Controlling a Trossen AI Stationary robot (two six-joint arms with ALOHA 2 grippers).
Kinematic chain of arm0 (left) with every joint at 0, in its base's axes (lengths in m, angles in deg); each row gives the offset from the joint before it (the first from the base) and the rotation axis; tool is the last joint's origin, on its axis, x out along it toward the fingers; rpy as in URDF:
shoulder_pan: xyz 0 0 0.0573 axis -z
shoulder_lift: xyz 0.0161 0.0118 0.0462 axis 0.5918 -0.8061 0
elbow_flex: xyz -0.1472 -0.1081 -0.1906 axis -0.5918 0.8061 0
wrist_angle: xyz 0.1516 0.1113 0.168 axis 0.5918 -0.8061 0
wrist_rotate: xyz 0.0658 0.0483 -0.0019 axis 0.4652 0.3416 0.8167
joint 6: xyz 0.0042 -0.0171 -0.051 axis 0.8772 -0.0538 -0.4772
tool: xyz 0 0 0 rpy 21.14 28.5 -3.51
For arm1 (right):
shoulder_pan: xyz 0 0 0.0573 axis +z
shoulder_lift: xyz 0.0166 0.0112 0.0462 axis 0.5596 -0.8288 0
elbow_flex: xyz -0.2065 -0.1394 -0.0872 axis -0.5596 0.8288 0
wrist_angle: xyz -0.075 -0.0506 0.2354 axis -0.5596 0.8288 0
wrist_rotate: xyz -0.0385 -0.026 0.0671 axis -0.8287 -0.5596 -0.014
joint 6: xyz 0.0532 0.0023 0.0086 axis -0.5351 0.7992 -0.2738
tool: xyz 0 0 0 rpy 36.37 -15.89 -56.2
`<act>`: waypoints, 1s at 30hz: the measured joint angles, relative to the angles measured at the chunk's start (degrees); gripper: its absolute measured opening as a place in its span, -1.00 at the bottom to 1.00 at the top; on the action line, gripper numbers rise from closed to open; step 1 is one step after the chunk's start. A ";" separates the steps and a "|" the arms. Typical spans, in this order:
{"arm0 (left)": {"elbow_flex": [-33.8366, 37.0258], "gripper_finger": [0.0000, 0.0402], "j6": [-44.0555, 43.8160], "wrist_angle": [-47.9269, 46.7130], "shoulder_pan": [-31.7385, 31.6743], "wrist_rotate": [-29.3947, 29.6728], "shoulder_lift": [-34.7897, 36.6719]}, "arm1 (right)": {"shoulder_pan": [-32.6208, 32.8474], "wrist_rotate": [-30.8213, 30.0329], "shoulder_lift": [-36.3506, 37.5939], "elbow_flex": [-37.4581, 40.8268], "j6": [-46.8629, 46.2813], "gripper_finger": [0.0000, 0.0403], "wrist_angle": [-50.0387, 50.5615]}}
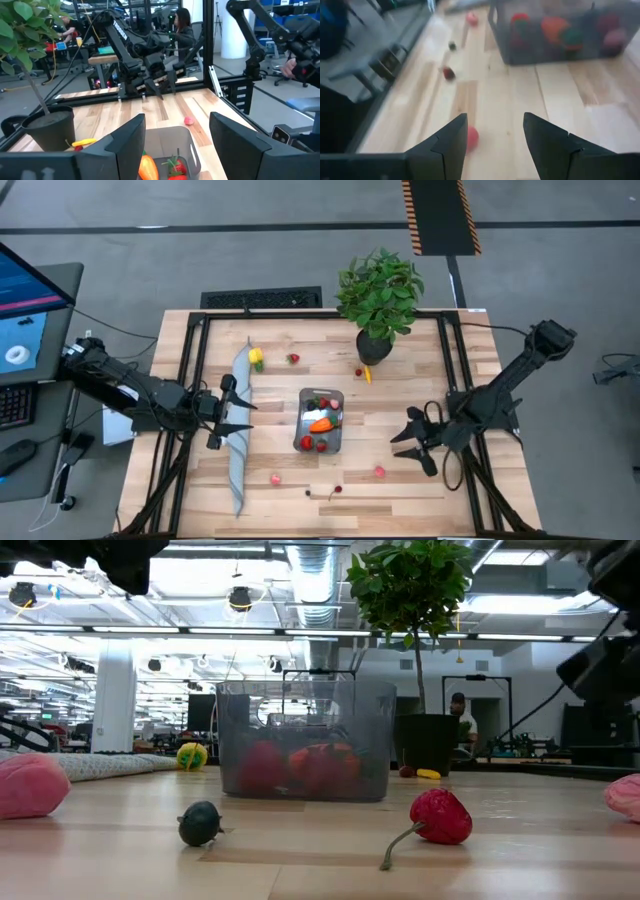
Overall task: Pick and placing Produce into tupperware
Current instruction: Put the right peach into the bin
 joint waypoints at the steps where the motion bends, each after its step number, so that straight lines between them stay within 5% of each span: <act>1: 0.00 0.05 -0.09 0.01 -0.01 0.00 0.02 | -0.03 0.00 -1.75 0.00 -0.37 0.05 -1.02; 30: 0.00 0.05 -1.99 0.06 -0.01 0.96 0.00 | 3.30 2.31 -36.25 -1.03 -3.31 -0.06 -31.76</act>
